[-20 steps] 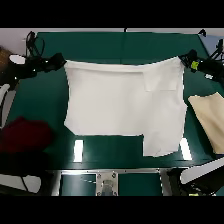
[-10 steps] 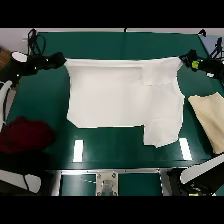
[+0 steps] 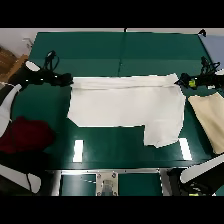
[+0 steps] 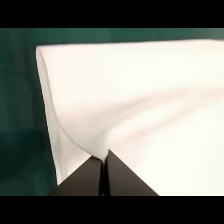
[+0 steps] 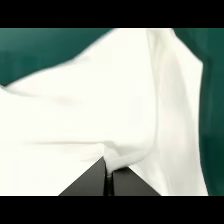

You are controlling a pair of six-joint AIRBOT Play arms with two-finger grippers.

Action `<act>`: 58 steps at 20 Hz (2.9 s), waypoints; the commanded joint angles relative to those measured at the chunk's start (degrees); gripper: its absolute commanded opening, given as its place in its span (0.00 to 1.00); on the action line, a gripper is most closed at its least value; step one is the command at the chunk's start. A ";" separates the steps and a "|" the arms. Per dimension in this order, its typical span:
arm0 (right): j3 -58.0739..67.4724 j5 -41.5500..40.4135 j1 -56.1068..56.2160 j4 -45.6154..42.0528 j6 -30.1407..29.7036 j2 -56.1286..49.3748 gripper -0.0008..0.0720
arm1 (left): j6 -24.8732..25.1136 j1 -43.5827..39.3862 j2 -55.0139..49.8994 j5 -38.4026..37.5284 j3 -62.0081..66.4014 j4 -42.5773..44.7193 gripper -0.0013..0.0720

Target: Fold the shirts.

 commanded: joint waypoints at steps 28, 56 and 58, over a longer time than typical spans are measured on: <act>-30.73 15.37 -18.99 -11.32 11.13 37.64 0.03 | -16.65 4.48 26.88 -29.09 -21.51 9.90 0.05; -67.60 6.23 -20.72 -3.58 16.55 51.12 0.71 | -26.53 -21.92 35.12 33.29 -55.54 -11.43 0.05; -68.83 7.26 -19.61 -3.19 16.55 49.92 0.71 | -25.70 -21.92 35.12 32.96 -54.88 -11.45 0.05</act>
